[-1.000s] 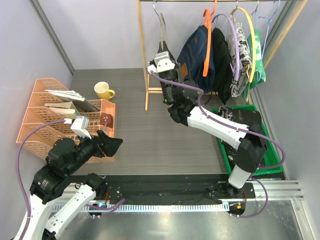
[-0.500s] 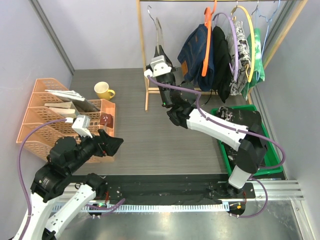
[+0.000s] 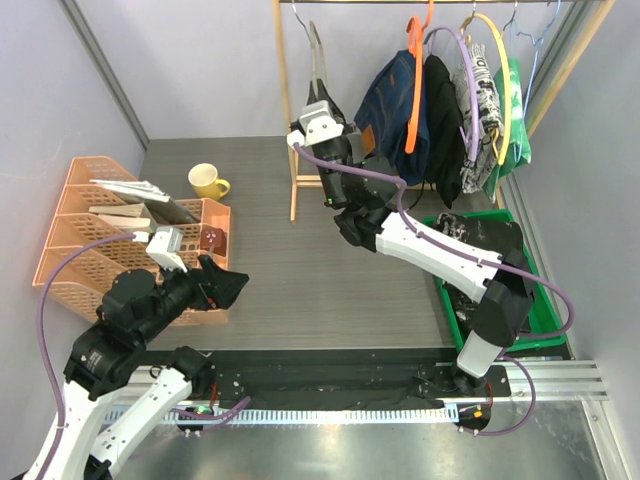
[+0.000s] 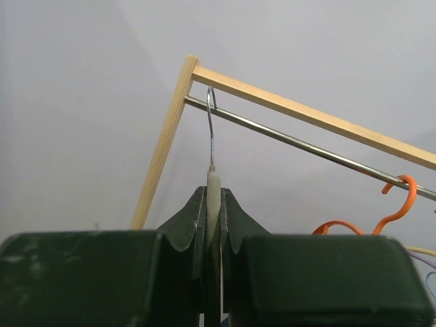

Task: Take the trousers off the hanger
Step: Hang the hanger back to the clothesline with the right arm

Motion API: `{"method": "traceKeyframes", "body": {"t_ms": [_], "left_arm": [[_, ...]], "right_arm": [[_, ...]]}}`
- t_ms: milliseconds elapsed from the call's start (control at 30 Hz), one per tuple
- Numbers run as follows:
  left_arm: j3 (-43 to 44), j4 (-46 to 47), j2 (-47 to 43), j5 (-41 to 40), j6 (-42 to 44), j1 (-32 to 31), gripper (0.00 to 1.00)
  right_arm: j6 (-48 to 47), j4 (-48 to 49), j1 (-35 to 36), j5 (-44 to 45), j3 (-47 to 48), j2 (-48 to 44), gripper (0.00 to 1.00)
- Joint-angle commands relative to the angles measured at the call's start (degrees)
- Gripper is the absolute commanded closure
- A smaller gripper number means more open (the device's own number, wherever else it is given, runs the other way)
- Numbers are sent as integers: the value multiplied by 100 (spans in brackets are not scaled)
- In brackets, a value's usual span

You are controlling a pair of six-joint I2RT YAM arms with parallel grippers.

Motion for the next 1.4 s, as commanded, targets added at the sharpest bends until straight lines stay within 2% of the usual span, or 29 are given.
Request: {"method": "traceKeyframes", "body": {"t_ms": [0,300,700,1067,1367], "left_arm": [[72,312,58,74,-10,-13,11],[89,277,49,13,43,-13,12],[37,294,155,-14,96,-13,12],[28,338,172,30,43,-13,11],[46,382,172,-5,25,-13,11]], "right_arm": [[-130,158,33,-152,430,-233,99],[212,-176,-450,-257,887,223,99],[344,105,-661,-249,449,329,99],[678,17,-740,-125,518,303,99],[511,-122,-723,-477,1739,611,99]]}}
